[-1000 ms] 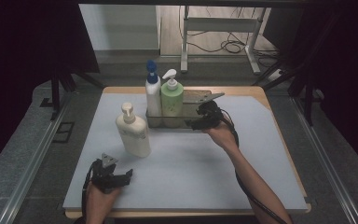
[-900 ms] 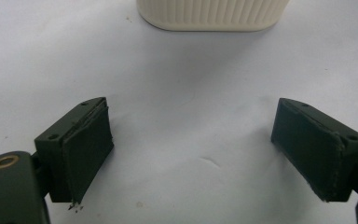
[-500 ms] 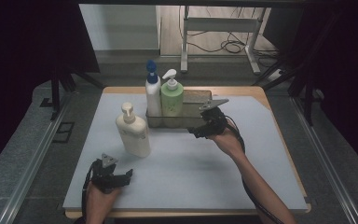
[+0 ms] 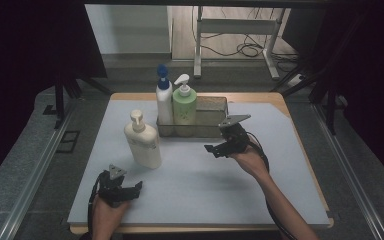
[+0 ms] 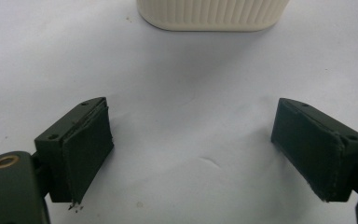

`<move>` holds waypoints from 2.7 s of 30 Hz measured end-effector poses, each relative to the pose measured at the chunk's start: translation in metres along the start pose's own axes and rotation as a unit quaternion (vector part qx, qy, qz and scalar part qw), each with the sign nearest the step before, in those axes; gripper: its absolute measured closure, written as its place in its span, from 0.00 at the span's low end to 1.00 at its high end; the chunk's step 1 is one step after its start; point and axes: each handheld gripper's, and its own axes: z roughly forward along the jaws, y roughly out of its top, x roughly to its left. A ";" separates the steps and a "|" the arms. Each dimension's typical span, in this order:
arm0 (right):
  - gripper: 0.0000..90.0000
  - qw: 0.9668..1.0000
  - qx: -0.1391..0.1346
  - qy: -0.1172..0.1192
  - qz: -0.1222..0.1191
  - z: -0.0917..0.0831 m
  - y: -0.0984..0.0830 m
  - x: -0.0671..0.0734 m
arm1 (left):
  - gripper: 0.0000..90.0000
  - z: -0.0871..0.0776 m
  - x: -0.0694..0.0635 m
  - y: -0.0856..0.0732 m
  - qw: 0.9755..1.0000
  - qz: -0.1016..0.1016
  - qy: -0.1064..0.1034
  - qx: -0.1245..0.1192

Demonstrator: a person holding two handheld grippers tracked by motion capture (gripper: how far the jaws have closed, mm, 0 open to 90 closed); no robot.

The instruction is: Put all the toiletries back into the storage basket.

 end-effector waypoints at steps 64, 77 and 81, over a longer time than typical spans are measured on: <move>0.00 0.994 0.041 -0.060 0.078 -0.036 -0.153 0.005 | 0.36 -0.006 0.009 0.003 1.000 -0.015 0.004 -0.005; 0.00 0.995 0.039 -0.060 0.076 -0.036 -0.154 0.005 | 0.86 -0.005 0.027 0.015 0.999 -0.023 -0.012 -0.033; 0.00 0.995 0.038 -0.060 0.076 -0.036 -0.154 0.005 | 0.99 -0.001 0.032 0.020 0.999 -0.029 -0.012 -0.036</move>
